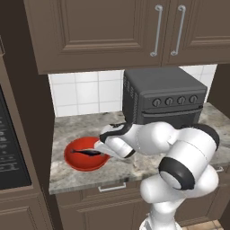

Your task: Remove the tangerine from the bowl and place it on the small plate. Then place the bowl with only the fish in the microwave, close the door, and press the start button to microwave the fish.

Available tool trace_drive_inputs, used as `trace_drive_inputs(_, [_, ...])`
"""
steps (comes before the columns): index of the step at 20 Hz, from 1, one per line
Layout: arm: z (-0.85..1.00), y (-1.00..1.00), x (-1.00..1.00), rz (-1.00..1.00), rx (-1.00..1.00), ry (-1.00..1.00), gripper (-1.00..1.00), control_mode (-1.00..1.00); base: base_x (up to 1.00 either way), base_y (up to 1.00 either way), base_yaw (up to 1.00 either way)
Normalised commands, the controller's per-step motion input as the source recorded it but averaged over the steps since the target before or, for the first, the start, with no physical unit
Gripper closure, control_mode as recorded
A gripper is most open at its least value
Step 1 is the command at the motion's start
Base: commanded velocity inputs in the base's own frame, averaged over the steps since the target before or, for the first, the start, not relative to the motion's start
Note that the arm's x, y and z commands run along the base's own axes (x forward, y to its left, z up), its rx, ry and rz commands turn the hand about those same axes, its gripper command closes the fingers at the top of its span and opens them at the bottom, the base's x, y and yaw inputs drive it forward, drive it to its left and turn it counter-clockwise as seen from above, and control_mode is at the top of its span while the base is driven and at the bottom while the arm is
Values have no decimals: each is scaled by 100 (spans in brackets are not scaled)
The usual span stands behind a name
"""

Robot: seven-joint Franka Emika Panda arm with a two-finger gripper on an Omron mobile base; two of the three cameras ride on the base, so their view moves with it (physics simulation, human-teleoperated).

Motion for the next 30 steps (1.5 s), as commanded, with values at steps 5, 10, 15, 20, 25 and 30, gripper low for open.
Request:
trace_drive_inputs(5, [0, 15, 0, 0, 1, 0, 100, -100, 0, 0, 0])
trace_drive_inputs(10, [12, 0, -20, 0, 1, -2, 100, -100, 0, 0, 0])
trace_drive_inputs(15, [36, -3, -28, 0, 1, -7, 100, -100, 0, 0, 0])
trace_drive_inputs(20, [71, -20, -37, -1, 6, -2, 100, -100, 0, 0, 0])
trace_drive_inputs(25, [87, -45, -39, -6, 5, 0, 100, -100, 0, 0, 0])
trace_drive_inputs(30, [85, -61, -44, -11, 0, 0, 100, -100, 0, 0, 0])
